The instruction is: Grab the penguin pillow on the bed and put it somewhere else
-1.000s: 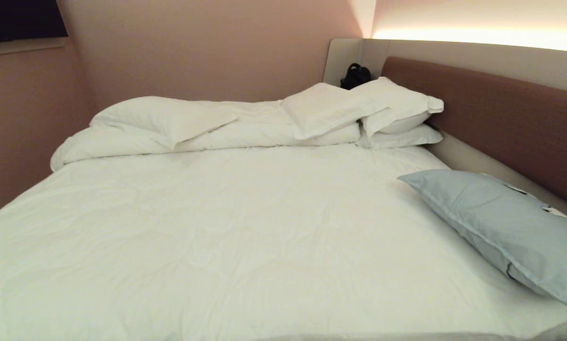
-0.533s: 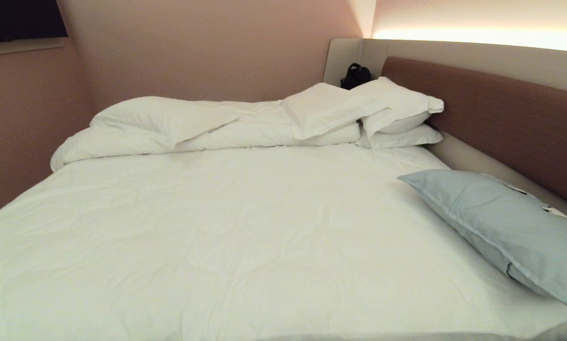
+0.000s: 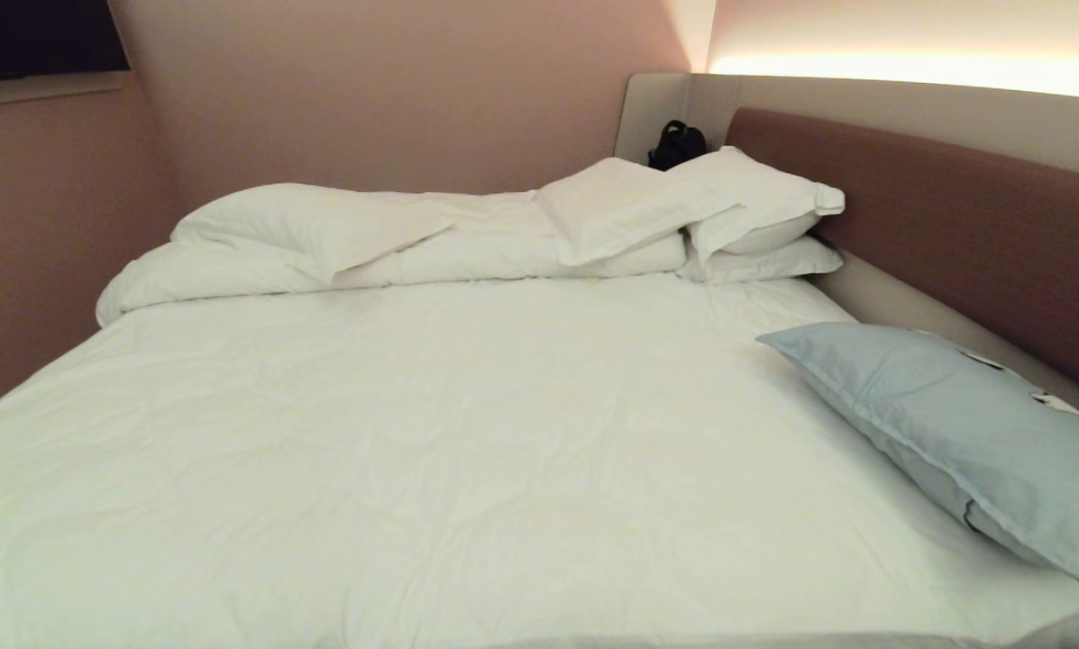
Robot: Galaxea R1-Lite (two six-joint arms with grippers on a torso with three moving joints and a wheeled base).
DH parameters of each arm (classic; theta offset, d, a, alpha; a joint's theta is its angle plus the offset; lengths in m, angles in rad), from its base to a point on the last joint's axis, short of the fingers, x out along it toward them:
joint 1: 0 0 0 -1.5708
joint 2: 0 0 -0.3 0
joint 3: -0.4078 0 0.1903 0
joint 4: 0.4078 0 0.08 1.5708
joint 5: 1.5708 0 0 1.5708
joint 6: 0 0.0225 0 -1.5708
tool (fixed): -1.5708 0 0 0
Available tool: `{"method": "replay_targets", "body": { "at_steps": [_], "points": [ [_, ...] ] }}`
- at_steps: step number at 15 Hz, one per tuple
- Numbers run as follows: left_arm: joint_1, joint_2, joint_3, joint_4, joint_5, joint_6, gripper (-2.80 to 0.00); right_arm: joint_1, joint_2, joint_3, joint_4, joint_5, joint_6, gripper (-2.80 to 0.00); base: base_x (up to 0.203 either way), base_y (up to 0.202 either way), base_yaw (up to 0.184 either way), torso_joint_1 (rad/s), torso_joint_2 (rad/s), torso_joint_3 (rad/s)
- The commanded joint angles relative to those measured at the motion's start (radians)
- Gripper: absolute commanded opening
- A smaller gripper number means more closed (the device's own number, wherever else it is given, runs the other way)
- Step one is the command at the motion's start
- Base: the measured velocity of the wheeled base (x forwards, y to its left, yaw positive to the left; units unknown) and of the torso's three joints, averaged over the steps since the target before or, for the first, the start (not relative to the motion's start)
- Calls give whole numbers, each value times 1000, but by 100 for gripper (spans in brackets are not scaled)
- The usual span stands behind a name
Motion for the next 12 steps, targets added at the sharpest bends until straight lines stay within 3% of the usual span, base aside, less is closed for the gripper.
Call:
{"method": "replay_targets", "body": {
  "at_steps": [1, 12],
  "points": [
    [0, 0, 0, -1, 0, -1, -280, 0, 0, 5, -19, 0, -2, -280, 0, 0, 0, 0, 0, 0],
    [0, 0, 0, -1, 0, 0, -280, 0, 0, 10, -30, 0, 1, -280, 0, 0, 0, 0, 0, 0]
  ]
}}
